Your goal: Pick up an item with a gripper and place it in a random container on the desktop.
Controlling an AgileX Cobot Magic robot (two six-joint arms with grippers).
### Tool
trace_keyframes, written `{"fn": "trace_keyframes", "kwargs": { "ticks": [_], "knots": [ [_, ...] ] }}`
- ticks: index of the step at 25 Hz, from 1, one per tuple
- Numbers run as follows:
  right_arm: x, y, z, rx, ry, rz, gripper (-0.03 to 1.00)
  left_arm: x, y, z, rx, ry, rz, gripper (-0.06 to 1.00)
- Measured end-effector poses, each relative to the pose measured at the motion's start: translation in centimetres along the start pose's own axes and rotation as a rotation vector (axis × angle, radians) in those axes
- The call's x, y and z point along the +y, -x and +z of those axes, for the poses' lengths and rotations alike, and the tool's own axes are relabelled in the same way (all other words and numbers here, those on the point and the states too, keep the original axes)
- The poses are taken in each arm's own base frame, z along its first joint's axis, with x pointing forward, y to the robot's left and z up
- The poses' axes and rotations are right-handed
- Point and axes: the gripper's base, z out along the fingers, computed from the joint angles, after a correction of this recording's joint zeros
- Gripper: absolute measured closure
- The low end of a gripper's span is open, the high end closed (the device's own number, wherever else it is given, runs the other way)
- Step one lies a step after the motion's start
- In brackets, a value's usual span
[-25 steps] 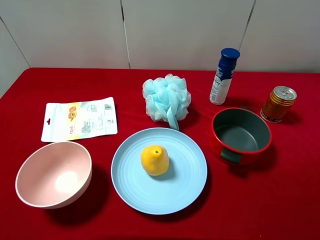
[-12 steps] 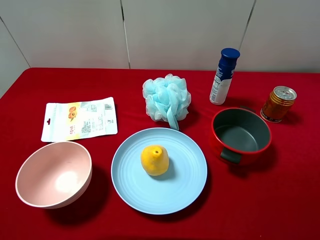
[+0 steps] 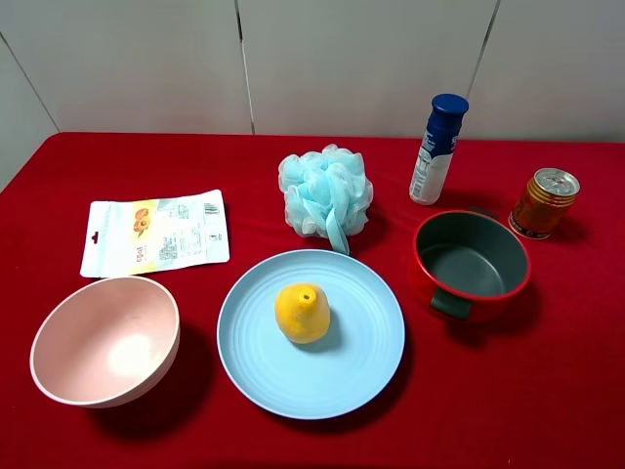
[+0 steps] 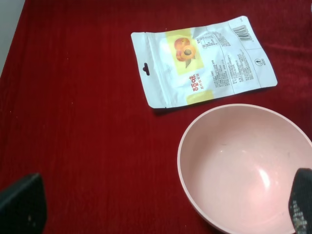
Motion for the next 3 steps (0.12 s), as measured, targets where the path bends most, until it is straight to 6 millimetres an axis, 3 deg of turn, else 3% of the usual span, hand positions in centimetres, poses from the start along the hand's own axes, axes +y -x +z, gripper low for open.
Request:
{"fn": "trace_keyframes", "kwargs": {
  "ticks": [3],
  "knots": [
    [0.00, 0.00, 0.00, 0.000, 0.000, 0.000, 0.28, 0.00, 0.00, 0.00, 0.000, 0.000, 0.000, -0.05]
  ]
}}
